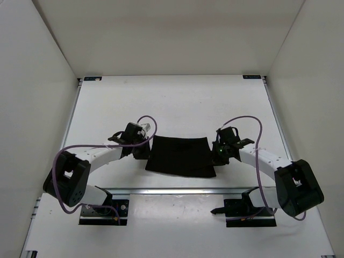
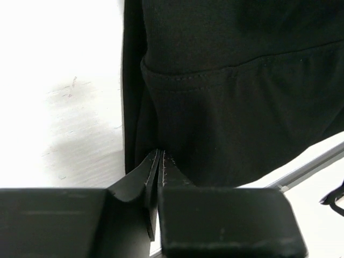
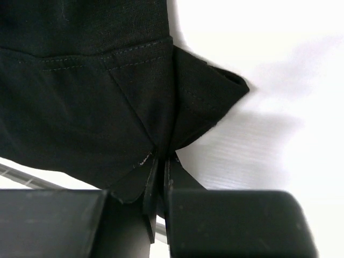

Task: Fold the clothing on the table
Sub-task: Fold the skirt

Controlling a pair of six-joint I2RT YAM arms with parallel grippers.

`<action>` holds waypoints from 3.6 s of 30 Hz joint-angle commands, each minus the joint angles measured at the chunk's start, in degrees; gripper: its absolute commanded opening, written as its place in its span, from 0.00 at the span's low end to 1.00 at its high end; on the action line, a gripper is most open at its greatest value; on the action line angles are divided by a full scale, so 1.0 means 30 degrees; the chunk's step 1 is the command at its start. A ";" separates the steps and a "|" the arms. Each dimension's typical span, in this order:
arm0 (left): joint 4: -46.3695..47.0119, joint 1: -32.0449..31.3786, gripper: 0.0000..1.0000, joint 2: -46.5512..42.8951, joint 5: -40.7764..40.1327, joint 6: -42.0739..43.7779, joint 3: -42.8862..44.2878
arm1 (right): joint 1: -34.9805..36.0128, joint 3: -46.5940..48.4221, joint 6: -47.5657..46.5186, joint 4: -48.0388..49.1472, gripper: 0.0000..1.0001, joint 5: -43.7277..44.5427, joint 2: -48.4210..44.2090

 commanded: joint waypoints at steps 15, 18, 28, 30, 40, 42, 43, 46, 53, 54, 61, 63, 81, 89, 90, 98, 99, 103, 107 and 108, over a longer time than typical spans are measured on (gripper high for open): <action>0.3552 -0.1374 0.00 0.4317 0.1113 -0.1880 0.1737 | 0.1550 1.0284 -0.4322 -0.1600 0.00 -0.2250 0.3280; 0.4109 -0.1225 0.00 0.5253 0.1729 -0.2086 0.2321 | 0.2634 1.0929 -0.4148 -0.1044 0.00 -0.3186 0.4011; 0.4697 -0.0845 0.00 0.6576 0.2903 -0.1941 0.3467 | 0.5244 1.1397 -0.4144 0.0190 0.00 -0.4742 0.6704; 0.4784 -0.0815 0.00 0.6400 0.3076 -0.2202 0.3030 | 0.5508 1.2302 -0.4146 -0.0133 0.00 -0.4742 0.7438; 0.5137 -0.0200 0.00 0.6164 0.3253 -0.1941 0.2413 | 0.6007 1.4352 -0.3473 -0.0249 0.26 -0.5271 0.9197; 0.5079 -0.0141 0.00 0.6019 0.3224 -0.2027 0.2442 | 0.5948 1.5259 -0.3677 -0.1183 0.67 -0.5154 0.9230; 0.4962 -0.0054 0.00 0.5960 0.3311 -0.1969 0.2500 | 0.5919 1.5875 -0.3794 -0.1420 0.75 -0.4862 0.9113; 0.4756 0.0327 0.01 0.5696 0.3313 -0.1764 0.2704 | 0.5511 1.7282 -0.4059 -0.2446 0.88 -0.3867 0.8382; 0.4083 0.1468 0.00 0.4323 0.3634 -0.1588 0.2852 | 0.3314 1.3694 -0.3124 -0.1014 0.38 -0.2255 0.4576; 0.3995 0.1847 0.00 0.3884 0.3837 -0.1675 0.2968 | 0.3050 1.2581 -0.3092 -0.1071 0.23 -0.2107 0.4310; 0.3381 0.2525 0.00 0.1275 0.4685 -0.1939 0.3554 | 0.3194 0.8967 -0.3063 0.0537 0.02 -0.1256 0.4598; 0.3028 0.2438 0.00 0.1010 0.4950 -0.1881 0.4255 | 0.3078 0.8762 -0.3236 0.1269 0.04 -0.1138 0.5182; 0.4109 0.2085 0.00 0.0069 0.6065 -0.3521 0.3759 | 0.3806 0.9674 -0.3710 0.3759 0.03 -0.3042 0.7944; 0.5136 0.1911 0.00 0.1358 0.6796 -0.3872 0.3965 | 0.5476 0.8264 -0.2068 0.4906 0.02 -0.3836 0.7266; 0.5310 0.1997 0.00 0.1389 0.6856 -0.3931 0.3936 | 0.5595 0.8409 -0.2095 0.4847 0.02 -0.3776 0.7150; 0.5342 0.1823 0.00 0.1946 0.7209 -0.3610 0.3703 | 0.7265 0.7270 -0.0369 0.5782 0.03 -0.3307 0.6536; 0.5197 0.1938 0.00 0.1888 0.7237 -0.3580 0.3702 | 0.7382 0.7122 -0.0193 0.6132 0.03 -0.3220 0.6824; 0.4582 0.1909 0.00 0.1361 0.7005 -0.3141 0.3147 | 0.7764 0.6361 0.0453 0.7422 0.01 -0.3775 0.7411; 0.4171 0.1968 0.00 0.0804 0.6975 -0.2936 0.2853 | 0.7678 0.6826 -0.0130 0.6460 0.00 -0.2696 0.7414; 0.3996 0.1881 0.00 0.0600 0.7061 -0.2848 0.2823 | 0.7531 0.7002 -0.0249 0.6110 0.00 -0.2430 0.6948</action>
